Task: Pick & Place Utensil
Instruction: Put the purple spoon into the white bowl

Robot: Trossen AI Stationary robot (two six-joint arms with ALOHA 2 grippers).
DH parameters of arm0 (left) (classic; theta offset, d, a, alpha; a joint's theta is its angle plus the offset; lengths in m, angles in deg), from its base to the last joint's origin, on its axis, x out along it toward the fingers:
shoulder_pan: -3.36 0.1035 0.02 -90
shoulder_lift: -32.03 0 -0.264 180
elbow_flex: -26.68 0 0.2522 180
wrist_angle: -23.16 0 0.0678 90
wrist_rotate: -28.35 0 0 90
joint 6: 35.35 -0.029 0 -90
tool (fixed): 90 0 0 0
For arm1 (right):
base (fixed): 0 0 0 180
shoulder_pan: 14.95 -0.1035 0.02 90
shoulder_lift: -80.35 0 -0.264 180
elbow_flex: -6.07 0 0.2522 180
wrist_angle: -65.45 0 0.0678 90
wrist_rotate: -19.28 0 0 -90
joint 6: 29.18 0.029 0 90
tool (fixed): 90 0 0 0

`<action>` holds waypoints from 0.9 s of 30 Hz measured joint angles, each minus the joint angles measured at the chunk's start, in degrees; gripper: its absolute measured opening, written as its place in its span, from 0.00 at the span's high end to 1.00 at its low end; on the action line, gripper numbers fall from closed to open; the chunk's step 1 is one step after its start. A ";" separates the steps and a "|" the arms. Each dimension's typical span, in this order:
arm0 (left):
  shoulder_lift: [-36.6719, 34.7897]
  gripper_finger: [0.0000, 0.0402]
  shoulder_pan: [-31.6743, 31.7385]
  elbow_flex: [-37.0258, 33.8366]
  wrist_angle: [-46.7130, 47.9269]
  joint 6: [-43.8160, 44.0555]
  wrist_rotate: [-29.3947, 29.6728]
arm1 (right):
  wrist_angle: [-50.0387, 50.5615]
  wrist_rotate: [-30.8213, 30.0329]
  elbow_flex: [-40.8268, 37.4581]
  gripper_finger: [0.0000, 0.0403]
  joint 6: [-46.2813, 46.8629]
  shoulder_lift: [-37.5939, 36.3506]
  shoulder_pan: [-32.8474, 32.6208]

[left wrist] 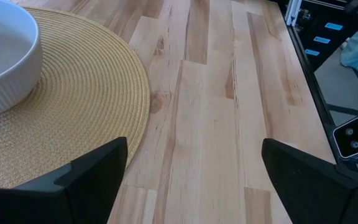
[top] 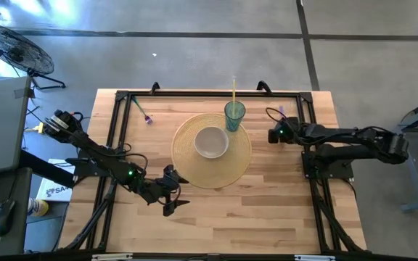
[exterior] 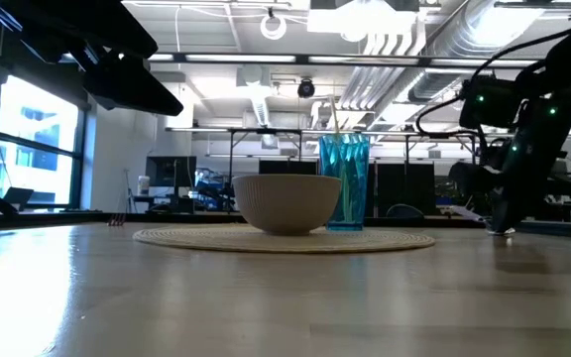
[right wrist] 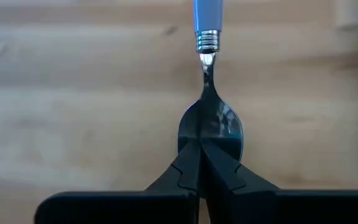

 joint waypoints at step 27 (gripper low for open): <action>0.00 0.09 0.01 0.00 0.00 0.01 0.00 | 21.99 6.34 8.81 0.99 20.95 0.20 -32.38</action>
